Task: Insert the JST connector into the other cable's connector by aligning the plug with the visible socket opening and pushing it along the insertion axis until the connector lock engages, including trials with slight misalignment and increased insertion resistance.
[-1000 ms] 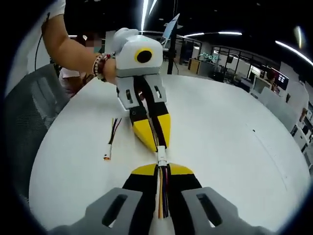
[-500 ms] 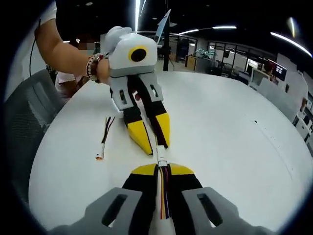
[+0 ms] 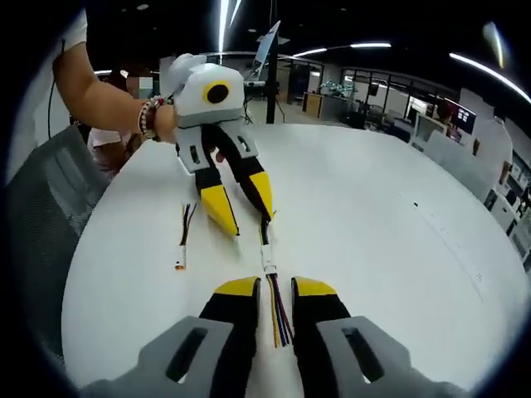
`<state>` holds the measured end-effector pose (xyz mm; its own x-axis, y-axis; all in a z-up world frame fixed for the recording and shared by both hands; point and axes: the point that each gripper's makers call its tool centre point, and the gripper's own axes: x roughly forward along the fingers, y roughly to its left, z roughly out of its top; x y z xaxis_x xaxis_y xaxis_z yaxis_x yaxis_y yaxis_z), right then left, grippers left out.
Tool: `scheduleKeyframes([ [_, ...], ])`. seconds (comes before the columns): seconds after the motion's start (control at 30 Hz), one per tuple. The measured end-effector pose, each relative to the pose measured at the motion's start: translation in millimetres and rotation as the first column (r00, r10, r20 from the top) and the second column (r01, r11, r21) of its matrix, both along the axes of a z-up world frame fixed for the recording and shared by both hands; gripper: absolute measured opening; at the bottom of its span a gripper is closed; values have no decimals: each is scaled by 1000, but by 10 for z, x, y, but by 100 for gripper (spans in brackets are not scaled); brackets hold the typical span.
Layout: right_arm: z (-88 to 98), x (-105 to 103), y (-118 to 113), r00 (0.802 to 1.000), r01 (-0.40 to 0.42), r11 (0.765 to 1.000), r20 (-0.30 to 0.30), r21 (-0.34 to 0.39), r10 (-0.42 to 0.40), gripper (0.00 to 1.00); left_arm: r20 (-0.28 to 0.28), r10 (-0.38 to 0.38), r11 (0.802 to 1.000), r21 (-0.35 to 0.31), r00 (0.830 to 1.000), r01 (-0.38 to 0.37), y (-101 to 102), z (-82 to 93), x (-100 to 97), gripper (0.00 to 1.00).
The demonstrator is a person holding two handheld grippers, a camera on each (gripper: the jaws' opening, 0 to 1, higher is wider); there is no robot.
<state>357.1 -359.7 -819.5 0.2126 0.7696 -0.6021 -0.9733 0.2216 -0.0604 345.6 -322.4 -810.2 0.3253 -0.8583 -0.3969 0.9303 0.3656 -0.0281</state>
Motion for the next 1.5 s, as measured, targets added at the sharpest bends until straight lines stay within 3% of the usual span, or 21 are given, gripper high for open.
scheduleKeyframes([
  [0.1,53,-93,-29,1000,1,1000,1,-2,-1,11,-21,25,1000,15,999,-25,99,-42,-41,14],
  [0.2,52,-164,-61,1000,6,1000,1,-9,-6,11,-20,18,1000,11,1000,-18,-50,54,-296,14],
  [0.3,27,-299,-75,1000,14,1000,-13,-6,-14,12,-67,-3,1000,7,998,4,58,-44,-310,14],
  [0.67,-19,-682,-105,998,29,1000,-55,-5,-30,12,-74,-45,998,38,996,48,39,-172,-506,14],
  [1.03,-61,-873,-166,997,40,999,-71,-26,-42,13,-75,-58,994,93,995,65,22,-221,-774,15],
  [1.5,-20,-942,-231,994,75,997,-74,-17,-76,13,-61,-36,993,110,998,42,70,-144,-846,16],
])
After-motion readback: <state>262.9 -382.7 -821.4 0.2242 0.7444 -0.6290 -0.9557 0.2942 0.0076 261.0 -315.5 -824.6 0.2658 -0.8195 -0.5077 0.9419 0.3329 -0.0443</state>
